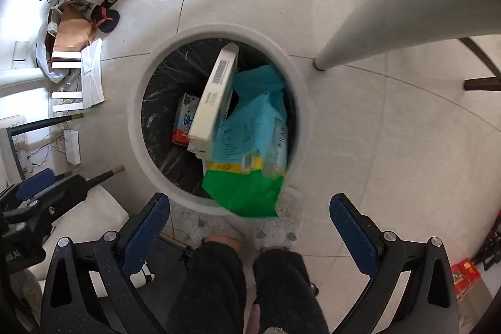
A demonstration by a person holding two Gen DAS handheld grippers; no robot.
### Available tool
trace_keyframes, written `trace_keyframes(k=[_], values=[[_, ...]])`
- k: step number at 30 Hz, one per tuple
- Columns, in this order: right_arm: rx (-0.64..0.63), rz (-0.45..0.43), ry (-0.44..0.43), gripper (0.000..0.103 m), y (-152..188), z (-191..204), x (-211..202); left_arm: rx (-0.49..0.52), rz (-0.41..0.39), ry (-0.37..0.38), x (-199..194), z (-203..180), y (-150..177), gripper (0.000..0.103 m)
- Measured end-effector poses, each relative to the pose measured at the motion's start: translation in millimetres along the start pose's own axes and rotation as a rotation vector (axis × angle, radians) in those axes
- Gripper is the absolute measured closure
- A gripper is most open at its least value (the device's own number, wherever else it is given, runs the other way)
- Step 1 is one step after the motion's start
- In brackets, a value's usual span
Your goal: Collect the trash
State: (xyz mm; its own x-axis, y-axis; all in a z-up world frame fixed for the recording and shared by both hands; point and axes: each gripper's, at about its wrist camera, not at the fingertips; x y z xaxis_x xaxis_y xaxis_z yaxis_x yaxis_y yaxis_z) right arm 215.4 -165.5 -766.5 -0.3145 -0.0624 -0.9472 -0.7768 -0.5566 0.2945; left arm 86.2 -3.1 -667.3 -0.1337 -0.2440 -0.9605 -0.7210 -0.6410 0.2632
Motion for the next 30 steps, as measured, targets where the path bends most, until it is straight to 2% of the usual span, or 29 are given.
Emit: trace_keyframes(k=[7, 15, 22, 25, 30], values=[[0.008, -0.055, 0.024, 0.000, 51, -5, -97, -0.013, -0.042, -0.024, -78, -10, 50, 0.002], [0.008, -0.097, -0.051, 0.000, 123, -11, -241, 0.042, -0.102, -0.008, -201, -38, 107, 0.002], [-0.009, -0.153, -0.142, 0.000, 189, -4, -376, 0.135, -0.167, 0.099, -315, -50, 146, 0.002], [-0.020, -0.190, -0.191, 0.000, 216, 4, -430, 0.195, -0.215, 0.120, -359, -54, 161, 0.002], [-0.009, -0.238, -0.262, 0.000, 259, 16, -497, 0.268, -0.258, 0.196, -417, -44, 184, 0.002]])
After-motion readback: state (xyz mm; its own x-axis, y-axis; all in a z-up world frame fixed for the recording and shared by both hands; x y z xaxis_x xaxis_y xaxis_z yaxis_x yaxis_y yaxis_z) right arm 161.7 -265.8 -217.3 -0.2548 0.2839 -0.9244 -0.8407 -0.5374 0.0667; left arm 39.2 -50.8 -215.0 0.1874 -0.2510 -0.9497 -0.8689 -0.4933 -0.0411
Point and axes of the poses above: each gripper's, at about its wrist camera, not at the fingertips, and x roughly the way its jaws point, z to its left, y to its underside, and after that the axes turned 7 degrees about z, right-handed
